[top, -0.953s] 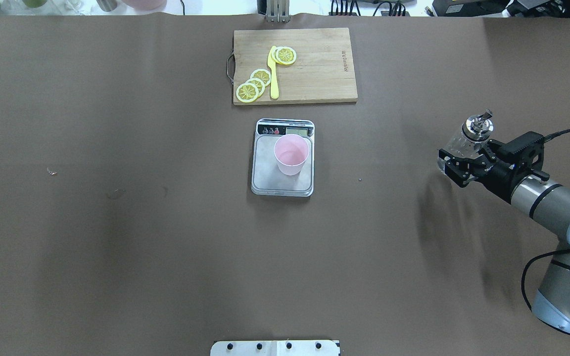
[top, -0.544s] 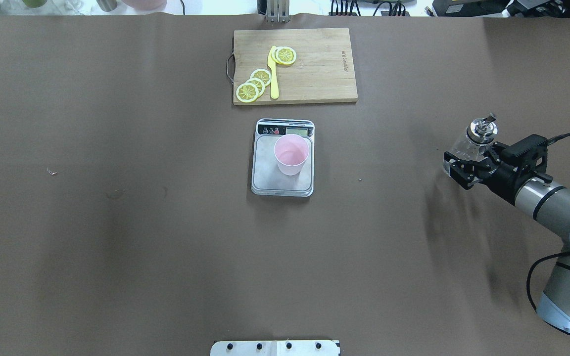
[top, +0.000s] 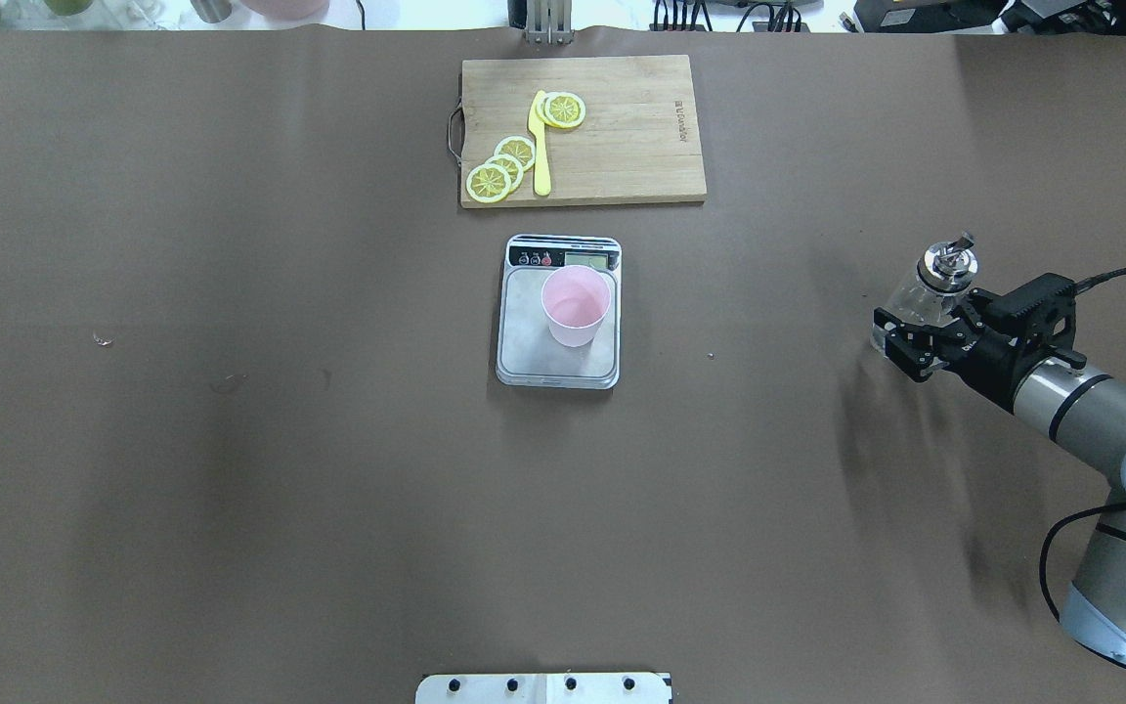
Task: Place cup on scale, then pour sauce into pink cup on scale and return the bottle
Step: 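Carry the upright sauce bottle with the right gripper to the table spot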
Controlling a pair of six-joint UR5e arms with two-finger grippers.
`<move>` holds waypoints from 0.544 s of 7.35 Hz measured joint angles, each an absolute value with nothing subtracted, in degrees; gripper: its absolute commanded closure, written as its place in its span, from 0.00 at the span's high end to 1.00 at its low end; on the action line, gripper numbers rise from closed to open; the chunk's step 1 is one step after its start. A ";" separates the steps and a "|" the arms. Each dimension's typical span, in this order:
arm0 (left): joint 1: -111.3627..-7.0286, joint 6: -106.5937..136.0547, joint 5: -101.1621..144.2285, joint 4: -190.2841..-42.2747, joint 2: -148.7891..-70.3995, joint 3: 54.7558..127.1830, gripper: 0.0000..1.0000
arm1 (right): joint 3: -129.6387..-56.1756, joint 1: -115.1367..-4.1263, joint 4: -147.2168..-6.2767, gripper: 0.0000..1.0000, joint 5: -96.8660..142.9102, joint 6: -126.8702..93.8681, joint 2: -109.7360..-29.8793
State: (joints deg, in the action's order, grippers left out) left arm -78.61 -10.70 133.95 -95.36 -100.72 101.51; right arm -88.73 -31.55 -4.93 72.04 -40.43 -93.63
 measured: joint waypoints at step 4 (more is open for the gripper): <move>-78.65 -10.64 133.95 -95.36 -100.74 101.51 0.97 | -87.64 -31.00 -5.01 0.27 72.21 -40.21 -93.05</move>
